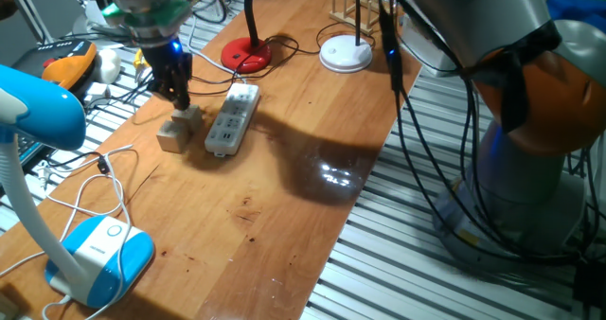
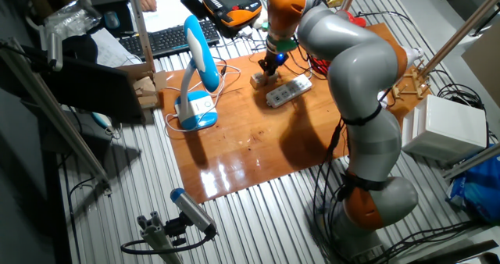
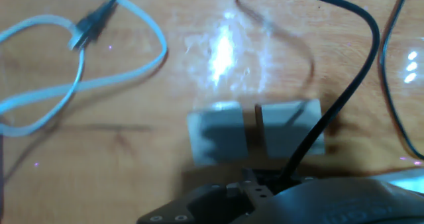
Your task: Plug in the power cord of the desk lamp, turn on the socket, and light up the desk lamp
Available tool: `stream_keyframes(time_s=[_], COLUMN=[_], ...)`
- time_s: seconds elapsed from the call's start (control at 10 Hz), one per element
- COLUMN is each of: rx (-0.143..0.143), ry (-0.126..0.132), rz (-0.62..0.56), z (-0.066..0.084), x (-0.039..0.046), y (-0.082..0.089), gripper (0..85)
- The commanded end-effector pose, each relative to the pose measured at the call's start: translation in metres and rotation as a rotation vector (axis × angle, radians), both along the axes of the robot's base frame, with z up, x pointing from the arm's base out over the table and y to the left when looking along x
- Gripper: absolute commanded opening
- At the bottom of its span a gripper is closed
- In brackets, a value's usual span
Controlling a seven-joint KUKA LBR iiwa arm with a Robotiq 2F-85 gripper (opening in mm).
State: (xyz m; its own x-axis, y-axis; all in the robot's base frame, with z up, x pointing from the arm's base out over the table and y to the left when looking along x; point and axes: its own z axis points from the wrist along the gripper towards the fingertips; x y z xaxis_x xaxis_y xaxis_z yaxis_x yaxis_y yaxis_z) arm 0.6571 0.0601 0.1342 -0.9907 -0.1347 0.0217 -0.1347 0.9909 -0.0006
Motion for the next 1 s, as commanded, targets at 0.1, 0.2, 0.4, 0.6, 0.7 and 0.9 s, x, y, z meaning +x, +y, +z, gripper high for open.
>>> stream_keyframes(time_s=[0.1,0.2,0.4,0.6,0.7,0.9], rx=[-0.014,-0.023,-0.026,-0.063,-0.065,-0.05], ry=[-0.006,-0.01,-0.02,-0.032,-0.03,-0.037], rz=[0.046,0.071,0.091,0.113,0.124,0.121], z=[0.005,0.005,-0.001,-0.004,-0.005,-0.012], x=[-0.0071,-0.0104,-0.0205,-0.0328,-0.0376,-0.0424], y=[-0.002,-0.005,-0.007,0.001,0.001,-0.011], gripper=[0.0,0.0,0.0,0.0,0.0,0.0])
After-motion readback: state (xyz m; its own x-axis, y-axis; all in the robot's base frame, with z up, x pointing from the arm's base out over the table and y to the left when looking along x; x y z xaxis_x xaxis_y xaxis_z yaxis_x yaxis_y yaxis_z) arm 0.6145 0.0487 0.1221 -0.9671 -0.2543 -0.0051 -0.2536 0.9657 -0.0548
